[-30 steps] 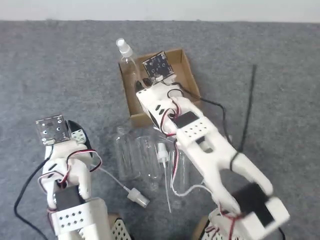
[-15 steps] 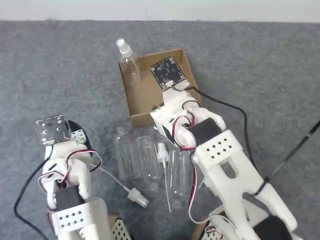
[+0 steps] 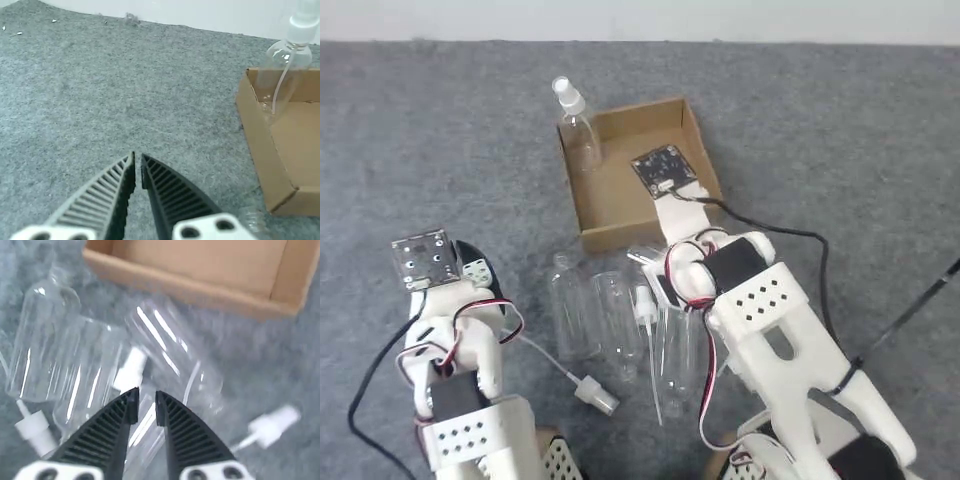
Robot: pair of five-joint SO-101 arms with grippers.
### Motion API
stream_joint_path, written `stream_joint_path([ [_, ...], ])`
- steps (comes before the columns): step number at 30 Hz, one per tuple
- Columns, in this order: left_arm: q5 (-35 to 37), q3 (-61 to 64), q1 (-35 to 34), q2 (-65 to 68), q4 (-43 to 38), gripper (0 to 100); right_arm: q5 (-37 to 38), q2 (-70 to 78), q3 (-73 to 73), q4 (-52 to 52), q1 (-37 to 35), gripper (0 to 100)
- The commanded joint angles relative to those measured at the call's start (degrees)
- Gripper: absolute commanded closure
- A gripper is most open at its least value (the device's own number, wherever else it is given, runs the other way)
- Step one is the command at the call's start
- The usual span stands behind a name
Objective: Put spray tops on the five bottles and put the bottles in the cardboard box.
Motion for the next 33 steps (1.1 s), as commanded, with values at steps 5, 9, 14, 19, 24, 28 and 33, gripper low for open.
stream_joint_path([
  [5, -0.5, -0.3, 0.1, -1.0, -2.1, 99, -7.4, -2.6, -0.5, 7.4, -0.2, 79.0],
  [9, -0.5, -0.3, 0.1, -1.0, -2.1, 99, -9.7, -2.6, -0.5, 7.7, -1.4, 79.0],
  [14, -0.5, -0.3, 0.1, -1.0, -2.1, 99, -13.1, -2.3, 2.0, 6.4, -7.1, 79.0],
  [19, -0.5, -0.3, 0.1, -1.0, -2.1, 99, -16.4, 3.7, 4.7, 2.4, -8.2, 79.0],
  [24, -0.5, -0.3, 0.0, -1.0, -2.1, 99, -18.1, 11.7, 4.7, 2.1, -8.3, 78.9],
  [28, -0.5, -0.3, 0.0, -1.0, -2.1, 99, -18.8, 15.1, 4.7, 0.9, -8.3, 78.9],
  [33, -0.5, -0.3, 0.0, -1.0, -2.1, 99, -18.8, 16.7, 4.7, 0.8, -8.3, 78.9],
])
